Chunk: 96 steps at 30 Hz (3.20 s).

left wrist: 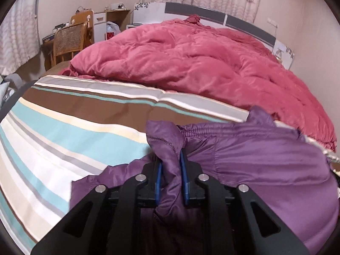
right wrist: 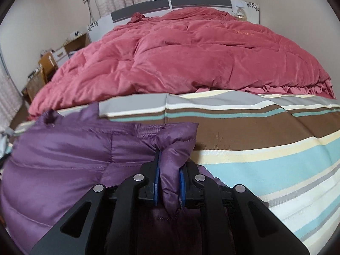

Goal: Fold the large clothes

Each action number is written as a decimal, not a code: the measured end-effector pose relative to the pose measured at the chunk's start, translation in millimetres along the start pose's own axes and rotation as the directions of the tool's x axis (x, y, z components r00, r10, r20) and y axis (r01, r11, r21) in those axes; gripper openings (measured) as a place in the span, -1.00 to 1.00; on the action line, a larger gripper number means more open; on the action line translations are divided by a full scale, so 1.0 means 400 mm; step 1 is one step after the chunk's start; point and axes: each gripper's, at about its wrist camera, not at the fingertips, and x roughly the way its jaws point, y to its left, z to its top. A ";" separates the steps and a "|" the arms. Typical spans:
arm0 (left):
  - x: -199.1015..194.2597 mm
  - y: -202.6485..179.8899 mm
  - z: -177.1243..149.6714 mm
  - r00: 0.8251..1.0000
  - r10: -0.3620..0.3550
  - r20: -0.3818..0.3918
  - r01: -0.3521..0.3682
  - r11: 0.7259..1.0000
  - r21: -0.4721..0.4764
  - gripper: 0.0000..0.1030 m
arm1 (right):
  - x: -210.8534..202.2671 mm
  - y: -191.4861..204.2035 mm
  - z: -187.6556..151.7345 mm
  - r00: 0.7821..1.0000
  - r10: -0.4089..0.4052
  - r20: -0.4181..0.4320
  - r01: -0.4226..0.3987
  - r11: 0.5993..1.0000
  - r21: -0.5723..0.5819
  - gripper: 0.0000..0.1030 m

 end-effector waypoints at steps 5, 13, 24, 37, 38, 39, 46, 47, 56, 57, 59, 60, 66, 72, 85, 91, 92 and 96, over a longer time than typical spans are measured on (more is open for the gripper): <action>0.036 0.001 -0.015 1.000 -0.003 -0.021 0.003 1.000 -0.014 -0.60 | 0.021 0.002 -0.006 1.000 -0.015 0.005 0.015 1.000 0.007 -0.74; 0.005 -0.003 -0.013 0.997 0.072 -0.026 -0.072 0.997 0.008 0.26 | 0.007 0.014 -0.001 0.997 -0.072 0.005 0.072 0.997 -0.015 -0.32; -0.149 0.119 -0.103 0.999 0.041 -0.024 -0.041 0.998 -0.036 0.91 | -0.164 -0.104 -0.095 0.999 -0.020 -0.026 0.023 0.992 0.125 0.75; -0.155 0.145 -0.227 0.946 -0.307 -0.105 0.276 0.931 -0.238 -0.04 | -0.175 -0.122 -0.219 0.967 0.244 -0.074 -0.215 0.937 0.274 -0.25; -0.160 0.141 -0.231 0.943 -0.316 -0.102 0.285 0.928 -0.241 -0.18 | -0.179 -0.115 -0.217 0.967 0.246 -0.074 -0.217 0.936 0.278 -0.30; -0.170 0.135 -0.234 0.943 -0.318 -0.097 0.289 0.929 -0.232 -0.26 | -0.189 -0.111 -0.215 0.968 0.241 -0.070 -0.214 0.938 0.273 -0.43; -0.249 0.116 -0.260 0.926 -0.364 -0.094 0.342 0.920 -0.191 -0.60 | -0.273 -0.137 -0.215 0.956 0.291 -0.031 -0.269 0.916 0.298 -0.66; -0.263 0.113 -0.272 0.922 -0.374 -0.097 0.353 0.917 -0.184 -0.60 | -0.282 -0.144 -0.219 0.955 0.294 -0.031 -0.272 0.914 0.301 -0.66; -0.376 0.088 -0.398 0.882 -0.459 -0.109 0.438 0.882 -0.175 -0.60 | -0.409 -0.233 -0.342 0.953 0.302 -0.022 -0.278 0.902 0.331 -0.66; -0.392 0.083 -0.416 0.874 -0.473 -0.111 0.452 0.875 -0.172 -0.60 | -0.419 -0.243 -0.354 0.954 0.300 -0.020 -0.276 0.901 0.335 -0.66; -0.409 0.078 -0.437 0.864 -0.490 -0.112 0.468 0.866 -0.177 -0.60 | -0.448 -0.267 -0.393 0.956 0.291 -0.020 -0.266 0.898 0.350 -0.66; -0.421 0.076 -0.450 0.858 -0.501 -0.109 0.479 0.859 -0.181 -0.60 | -0.457 -0.277 -0.409 0.957 0.288 -0.020 -0.262 0.897 0.357 -0.66; -0.451 0.068 -0.515 0.872 -0.484 -0.069 0.466 0.866 -0.181 -0.32 | -0.488 -0.303 -0.481 0.972 0.236 -0.018 -0.217 0.917 0.336 -0.34; -0.482 0.071 -0.557 0.889 -0.456 -0.034 0.441 0.876 -0.196 0.44 | -0.576 -0.294 -0.461 0.997 0.036 0.068 -0.056 0.942 0.332 -0.07; -0.489 0.109 -0.620 0.882 -0.471 0.008 0.445 0.829 -0.339 0.17 | -0.414 0.203 -0.283 0.969 0.247 -0.012 -0.247 0.962 -0.112 -0.46; -0.508 0.085 -0.633 0.907 -0.421 0.034 0.412 0.864 -0.291 0.55 | -0.245 0.262 -0.312 0.981 0.158 -0.111 -0.174 0.973 -0.155 -0.46; -0.511 0.081 -0.641 0.906 -0.421 0.041 0.414 0.861 -0.295 0.56 | -0.234 0.268 -0.325 0.985 0.150 -0.084 -0.163 0.971 -0.173 -0.46; -0.527 0.062 -0.666 0.896 -0.440 0.064 0.438 0.849 -0.296 0.60 | -0.228 0.269 -0.344 0.991 0.132 -0.033 -0.136 0.972 -0.192 -0.47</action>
